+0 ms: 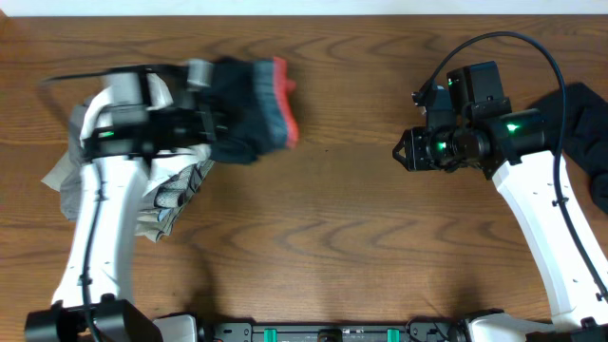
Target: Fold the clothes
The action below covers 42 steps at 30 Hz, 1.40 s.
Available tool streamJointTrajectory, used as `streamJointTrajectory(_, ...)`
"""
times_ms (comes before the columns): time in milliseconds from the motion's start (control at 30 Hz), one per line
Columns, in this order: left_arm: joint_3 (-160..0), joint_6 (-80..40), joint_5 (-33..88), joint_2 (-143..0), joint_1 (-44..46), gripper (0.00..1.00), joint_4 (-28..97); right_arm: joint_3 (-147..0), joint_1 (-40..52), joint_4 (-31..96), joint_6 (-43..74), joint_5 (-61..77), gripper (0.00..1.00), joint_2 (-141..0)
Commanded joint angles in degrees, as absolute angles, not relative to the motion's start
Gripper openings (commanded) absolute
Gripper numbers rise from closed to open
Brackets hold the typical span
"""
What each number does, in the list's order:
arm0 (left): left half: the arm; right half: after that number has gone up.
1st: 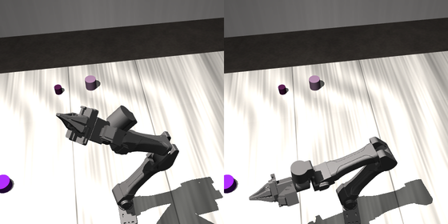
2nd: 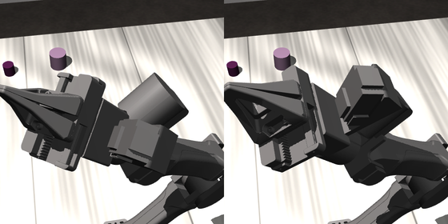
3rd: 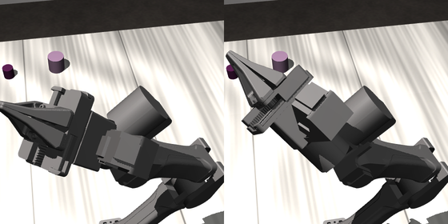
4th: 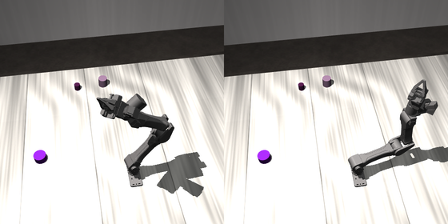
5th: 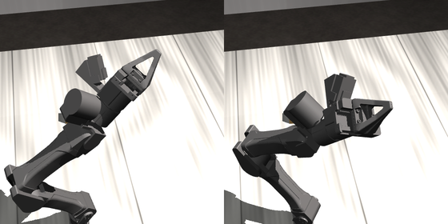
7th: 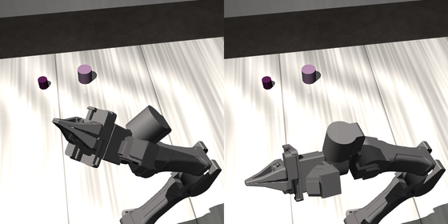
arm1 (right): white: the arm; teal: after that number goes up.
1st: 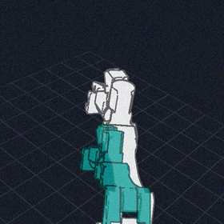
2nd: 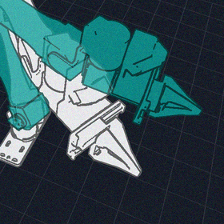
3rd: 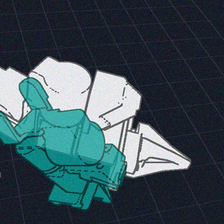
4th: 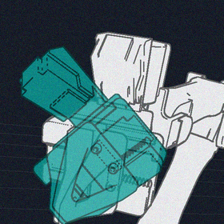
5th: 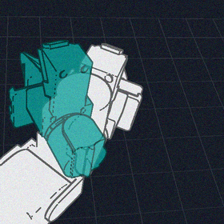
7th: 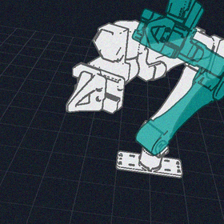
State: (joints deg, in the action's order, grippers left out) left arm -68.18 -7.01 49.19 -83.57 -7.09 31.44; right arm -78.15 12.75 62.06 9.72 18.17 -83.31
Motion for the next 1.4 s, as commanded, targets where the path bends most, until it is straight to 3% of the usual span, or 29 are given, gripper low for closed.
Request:
streamJointTrajectory(0, -69.01, -4.69, 49.28, -84.20, -16.64, 0.06, 30.17, -78.48, 12.71, 62.19, 10.74, 18.24, 0.35, -83.15)
streamJointTrajectory(267, -69.01, -3.42, 43.09, -91.72, -31.31, 0.06, 26.89, -78.48, 12.82, 62.63, 13.30, 19.88, 0.32, -83.13)
streamJointTrajectory(300, -68.99, -3.42, 41.08, -93.41, -32.18, 0.10, 27.18, -78.48, 12.82, 62.63, 13.30, 20.49, 0.31, -83.13)
streamJointTrajectory(367, -68.97, -3.42, 37.95, -96.88, -33.19, 0.38, 28.18, -78.48, 12.82, 62.65, 13.30, 21.41, 0.30, -83.13)
streamJointTrajectory(400, -68.97, -3.11, 37.34, -98.76, -33.43, 0.58, 28.69, -78.48, 12.82, 62.81, 13.30, 21.78, 0.29, -83.13)
streamJointTrajectory(433, -68.97, -2.20, 36.86, -100.55, -33.50, 0.69, 29.17, -78.48, 12.82, 62.96, 13.30, 22.06, 0.29, -83.13)
streamJointTrajectory(467, -68.97, -2.11, 36.03, -102.00, -33.50, 0.98, 29.54, -78.48, 12.82, 63.18, 13.30, 22.13, 0.29, -83.13)
streamJointTrajectory(700, -69.04, -8.19, 18.06, -100.18, -34.33, 0.98, 33.93, -78.48, 12.82, 64.97, 13.23, 22.09, 0.29, -83.13)
streamJointTrajectory(833, -69.89, -10.11, 17.93, -93.43, -36.25, 0.98, 35.99, -78.48, 12.82, 64.97, 13.26, 22.11, 0.28, -83.13)
streamJointTrajectory(1100, -81.65, -5.04, 31.77, -78.50, -36.67, 0.98, 48.80, -78.81, 12.75, 62.52, 13.23, 22.24, 0.28, -82.81)
streamJointTrajectory(1367, -97.91, 16.75, 44.97, -73.47, -27.11, 0.98, 70.22, -78.94, 12.75, 57.93, 11.35, 23.92, 0.31, -77.60)
